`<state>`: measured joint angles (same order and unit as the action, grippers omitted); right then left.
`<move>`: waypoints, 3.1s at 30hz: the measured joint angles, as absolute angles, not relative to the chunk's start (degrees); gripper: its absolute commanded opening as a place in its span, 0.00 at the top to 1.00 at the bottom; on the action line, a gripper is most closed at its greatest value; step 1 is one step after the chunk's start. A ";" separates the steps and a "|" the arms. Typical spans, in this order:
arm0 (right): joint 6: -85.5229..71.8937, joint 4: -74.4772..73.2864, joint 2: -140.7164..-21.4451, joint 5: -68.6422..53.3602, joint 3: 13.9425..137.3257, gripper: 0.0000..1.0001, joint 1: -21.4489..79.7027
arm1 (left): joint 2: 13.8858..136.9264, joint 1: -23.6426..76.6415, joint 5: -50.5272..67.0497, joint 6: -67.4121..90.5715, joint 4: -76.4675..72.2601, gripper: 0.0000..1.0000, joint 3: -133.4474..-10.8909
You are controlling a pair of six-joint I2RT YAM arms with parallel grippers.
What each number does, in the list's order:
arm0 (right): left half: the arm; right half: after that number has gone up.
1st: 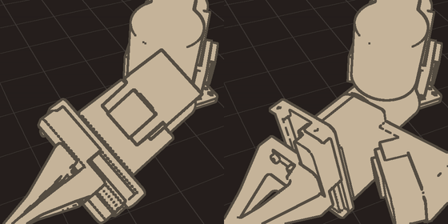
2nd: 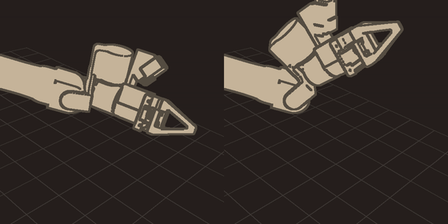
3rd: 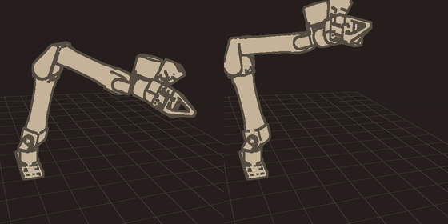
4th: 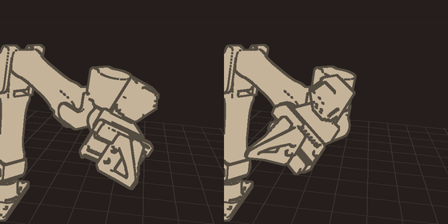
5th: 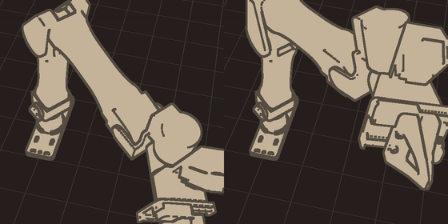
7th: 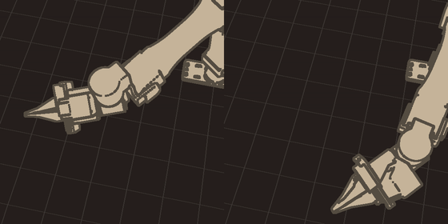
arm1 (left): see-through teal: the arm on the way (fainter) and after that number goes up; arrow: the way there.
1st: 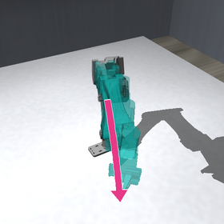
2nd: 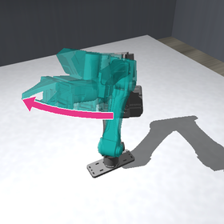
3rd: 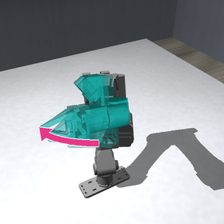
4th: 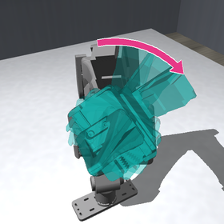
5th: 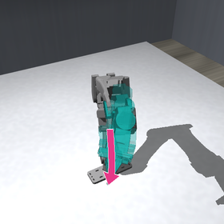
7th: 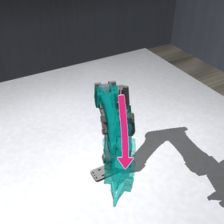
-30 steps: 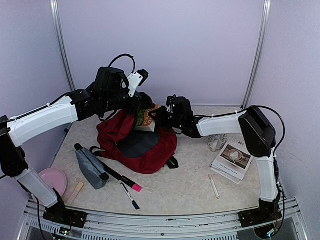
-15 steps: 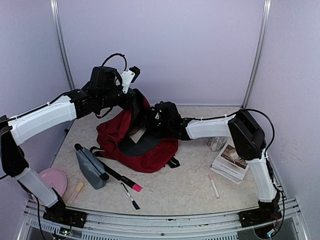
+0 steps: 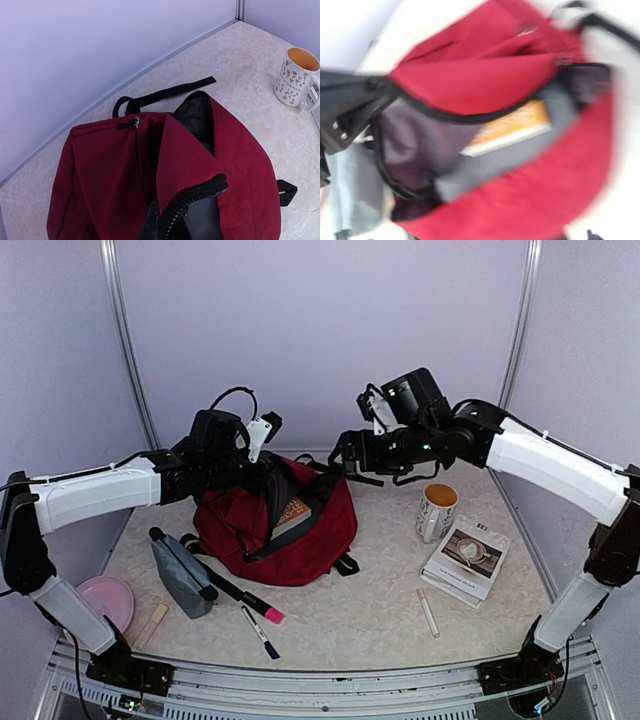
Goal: Pack the student bag
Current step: Place the book in the largest pocket of the bag, then pick up the book from the center of the board, then pass from the right arm to the left
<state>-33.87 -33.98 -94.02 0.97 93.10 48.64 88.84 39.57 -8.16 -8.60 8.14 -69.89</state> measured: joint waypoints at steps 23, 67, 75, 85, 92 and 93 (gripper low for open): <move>-32.25 -31.59 -72.20 -9.45 40.36 0.03 -9.98 | 89.62 44.40 -2.13 -4.40 4.64 1.00 -64.75; -20.01 -32.64 -52.80 -15.35 65.67 1.00 -15.66 | 90.50 47.55 10.59 -8.14 5.13 0.63 -65.73; -25.74 -17.91 -56.58 -23.99 67.46 1.00 8.64 | 84.20 46.98 29.34 -7.42 -4.21 0.04 -61.34; -29.28 3.33 -74.02 -29.87 67.09 1.00 33.98 | 79.48 40.97 38.61 11.14 -26.13 0.01 -59.09; -29.26 9.04 -77.10 -28.86 68.12 1.00 35.20 | 79.77 40.12 32.32 13.39 -27.57 0.16 -58.35; -29.26 9.56 -77.10 -28.86 68.12 1.00 35.42 | 79.75 40.14 31.57 13.23 -28.01 0.14 -58.08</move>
